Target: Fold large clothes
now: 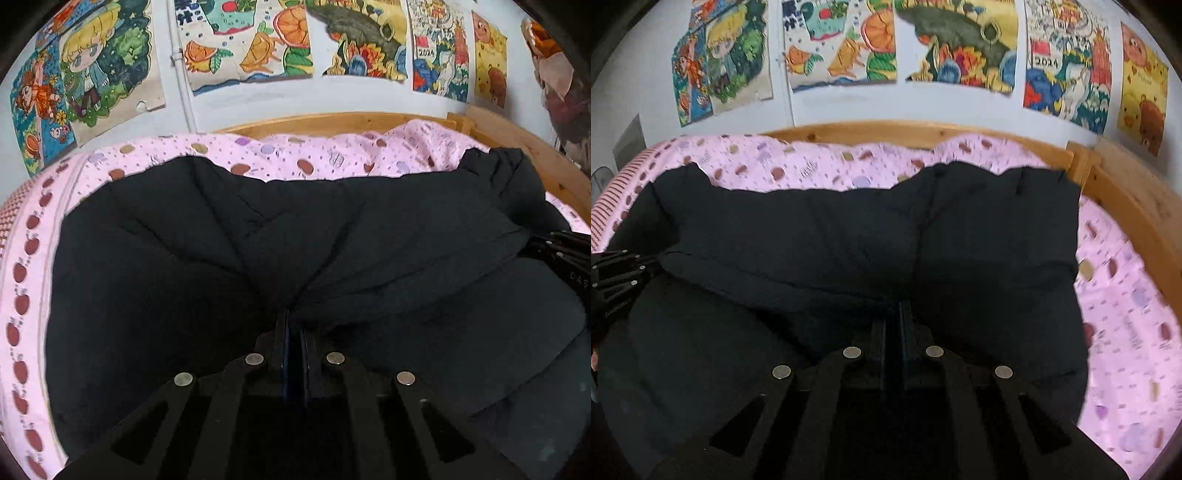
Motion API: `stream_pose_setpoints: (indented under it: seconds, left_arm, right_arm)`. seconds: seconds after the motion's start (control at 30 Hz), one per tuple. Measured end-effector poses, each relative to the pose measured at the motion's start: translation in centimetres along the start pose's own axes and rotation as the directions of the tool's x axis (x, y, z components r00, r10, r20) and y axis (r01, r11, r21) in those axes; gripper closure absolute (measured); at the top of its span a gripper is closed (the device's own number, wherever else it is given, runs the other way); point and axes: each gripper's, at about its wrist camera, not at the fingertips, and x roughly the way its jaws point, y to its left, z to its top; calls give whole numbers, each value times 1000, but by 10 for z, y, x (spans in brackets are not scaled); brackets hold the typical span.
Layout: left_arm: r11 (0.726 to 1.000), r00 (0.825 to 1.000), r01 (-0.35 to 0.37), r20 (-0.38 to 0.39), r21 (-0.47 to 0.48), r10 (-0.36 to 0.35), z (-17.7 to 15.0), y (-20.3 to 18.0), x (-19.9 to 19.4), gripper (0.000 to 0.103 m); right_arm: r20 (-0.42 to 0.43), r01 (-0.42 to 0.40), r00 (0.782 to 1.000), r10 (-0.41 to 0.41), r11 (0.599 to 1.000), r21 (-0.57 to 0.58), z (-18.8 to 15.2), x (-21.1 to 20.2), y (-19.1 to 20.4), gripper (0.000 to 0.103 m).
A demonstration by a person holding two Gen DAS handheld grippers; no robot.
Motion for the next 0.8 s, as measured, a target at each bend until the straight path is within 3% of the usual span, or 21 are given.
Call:
stream_pose_setpoints:
  seconds: [0.1,0.17,0.27,0.33,0.43,0.53,0.67,0.8]
  left_arm:
    - [1000,1000,3,29,-2,-3,1,1,-5,97]
    - [998,997,49,62,-32,-47,-2,9,-14,95]
    - [995,993,83,90,-60,-77,-6,18,-24,84]
    - [995,993,80,91,-65,-74,-10,20,-27,68]
    - [997,994,60,94,-52,-55,-13,20,-35,63]
    - [997,992,60,113,-56,-54,-14,22,-49,55]
    - [993,978,82,197,-85,-64,-11,35,-78,43]
    - [980,963,116,259,-162,-72,14,48,-89,40]
  right_arm:
    - [16,14,1000,-13,1000,-15,-2,0,5,98]
    - [43,-9,999,9,1000,-6,-3,-7,4,96]
    - [57,-48,997,47,999,14,-5,-17,-1,88]
    - [54,-43,998,43,999,2,-8,-21,-1,87]
    - [55,-26,998,28,999,-25,-12,-28,2,86]
    - [89,-34,995,37,999,-27,-11,-46,-1,73]
    - [236,-41,971,39,999,3,-1,-90,-8,53]
    - [293,-71,955,52,996,53,31,-102,-10,50]
